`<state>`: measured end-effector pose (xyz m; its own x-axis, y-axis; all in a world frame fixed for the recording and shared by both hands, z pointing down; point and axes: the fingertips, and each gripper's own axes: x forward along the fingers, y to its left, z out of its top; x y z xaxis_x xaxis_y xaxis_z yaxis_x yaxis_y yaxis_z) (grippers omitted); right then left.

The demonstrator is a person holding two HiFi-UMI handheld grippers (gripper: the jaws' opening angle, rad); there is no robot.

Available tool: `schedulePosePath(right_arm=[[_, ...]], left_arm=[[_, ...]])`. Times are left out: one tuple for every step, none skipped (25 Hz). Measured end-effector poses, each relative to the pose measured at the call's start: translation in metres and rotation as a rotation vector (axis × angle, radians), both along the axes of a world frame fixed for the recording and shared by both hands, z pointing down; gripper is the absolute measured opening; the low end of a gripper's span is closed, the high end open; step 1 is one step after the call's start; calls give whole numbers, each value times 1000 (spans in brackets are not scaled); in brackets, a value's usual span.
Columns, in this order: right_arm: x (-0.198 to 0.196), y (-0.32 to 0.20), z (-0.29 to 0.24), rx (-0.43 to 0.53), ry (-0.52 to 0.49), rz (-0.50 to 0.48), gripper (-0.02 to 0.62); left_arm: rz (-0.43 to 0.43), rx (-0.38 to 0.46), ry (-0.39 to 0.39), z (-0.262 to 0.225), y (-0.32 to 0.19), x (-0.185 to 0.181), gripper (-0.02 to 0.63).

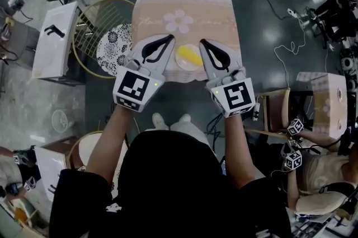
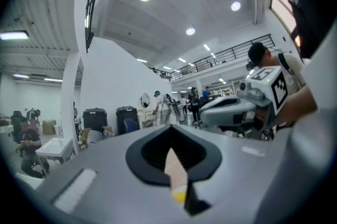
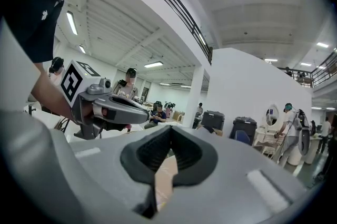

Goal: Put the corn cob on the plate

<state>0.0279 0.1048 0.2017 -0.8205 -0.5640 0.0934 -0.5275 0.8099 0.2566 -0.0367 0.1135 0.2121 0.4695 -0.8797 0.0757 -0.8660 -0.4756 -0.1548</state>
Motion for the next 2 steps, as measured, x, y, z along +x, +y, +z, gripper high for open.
schedulePosePath(right_arm=[[1,0,-1,0,1,-2,2],[3,0,-2,-1,3,-4,2]], left_arm=[[-1,0,-1,-1,0,2,6],[-2,-1,-1,-2,0,3,6]])
